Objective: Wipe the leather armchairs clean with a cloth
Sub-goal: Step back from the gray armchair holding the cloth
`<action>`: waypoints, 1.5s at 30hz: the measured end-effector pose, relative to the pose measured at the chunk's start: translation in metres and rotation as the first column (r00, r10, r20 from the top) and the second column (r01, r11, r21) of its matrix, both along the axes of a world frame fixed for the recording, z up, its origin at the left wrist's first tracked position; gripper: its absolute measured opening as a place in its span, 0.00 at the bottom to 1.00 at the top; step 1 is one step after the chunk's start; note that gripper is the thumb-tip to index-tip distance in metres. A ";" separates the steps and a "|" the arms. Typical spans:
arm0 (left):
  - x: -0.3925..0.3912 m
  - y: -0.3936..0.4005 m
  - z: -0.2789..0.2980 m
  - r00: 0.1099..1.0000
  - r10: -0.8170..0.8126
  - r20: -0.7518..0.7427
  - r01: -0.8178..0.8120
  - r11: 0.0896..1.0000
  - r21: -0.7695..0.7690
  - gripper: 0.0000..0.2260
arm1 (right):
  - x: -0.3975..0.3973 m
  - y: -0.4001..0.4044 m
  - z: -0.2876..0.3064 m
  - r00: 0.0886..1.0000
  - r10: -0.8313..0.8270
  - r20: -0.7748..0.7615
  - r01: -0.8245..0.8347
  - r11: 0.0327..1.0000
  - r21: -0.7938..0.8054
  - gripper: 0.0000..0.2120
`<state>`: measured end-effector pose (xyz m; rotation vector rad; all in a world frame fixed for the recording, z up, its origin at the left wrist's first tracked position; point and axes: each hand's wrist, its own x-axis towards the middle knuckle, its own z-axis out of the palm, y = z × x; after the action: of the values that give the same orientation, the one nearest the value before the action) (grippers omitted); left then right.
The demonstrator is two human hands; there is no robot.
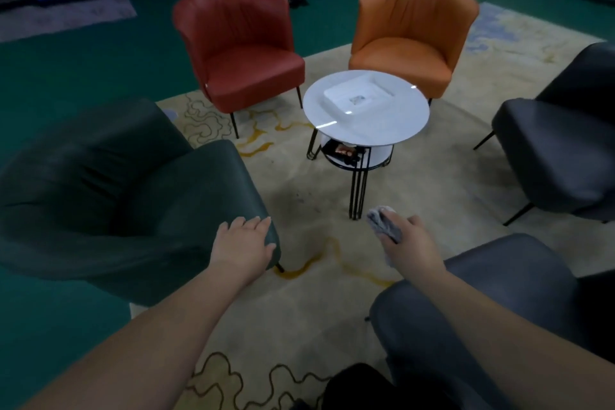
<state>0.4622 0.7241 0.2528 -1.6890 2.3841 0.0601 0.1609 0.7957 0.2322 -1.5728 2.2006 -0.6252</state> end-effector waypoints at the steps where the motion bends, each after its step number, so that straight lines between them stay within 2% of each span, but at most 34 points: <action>1: -0.006 -0.011 0.000 1.000 -0.012 -0.006 0.013 1.000 0.007 0.27 | -0.005 -0.006 0.000 1.000 -0.022 -0.001 0.022 1.000 -0.001 0.22; 7: -0.051 -0.089 -0.005 0.996 -0.090 -0.024 0.090 0.996 0.004 0.27 | -0.049 -0.068 -0.005 0.997 -0.077 0.025 0.078 0.996 -0.037 0.21; 13: -0.113 -0.181 -0.004 0.997 -0.066 -0.034 0.065 0.998 -0.006 0.27 | -0.110 -0.160 -0.009 0.992 -0.091 0.089 0.101 0.987 -0.126 0.21; 22: -0.194 -0.287 -0.004 0.995 -0.037 -0.094 0.040 0.999 0.032 0.27 | -0.185 -0.270 -0.010 0.976 -0.149 0.159 0.165 0.982 -0.094 0.22; 29: -0.233 -0.376 -0.023 0.996 -0.058 -0.071 0.064 0.995 0.080 0.27 | -0.213 -0.342 -0.022 0.961 -0.123 0.248 0.154 0.982 -0.110 0.20; 33: -0.254 -0.434 -0.035 0.996 -0.051 -0.068 0.059 0.991 0.120 0.27 | -0.237 -0.394 -0.024 0.945 -0.160 0.284 0.189 0.979 -0.078 0.20; 37: -0.277 -0.499 -0.041 0.995 -0.082 -0.063 0.089 0.989 0.120 0.27 | -0.257 -0.450 -0.022 0.944 -0.184 0.275 0.203 0.978 -0.045 0.21; 42: -0.307 -0.560 -0.045 0.993 -0.084 -0.088 0.094 0.988 0.119 0.26 | -0.276 -0.511 -0.023 0.888 -0.153 0.433 0.200 0.978 -0.065 0.20; 45: -0.320 -0.580 -0.048 0.993 -0.060 -0.106 0.072 0.991 0.109 0.26 | -0.288 -0.545 -0.023 0.878 -0.118 0.463 0.177 0.980 -0.086 0.17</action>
<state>0.1424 0.1445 0.2044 -1.5912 2.4570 0.2715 -0.1276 0.2509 0.2091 -1.1609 1.9570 -1.0793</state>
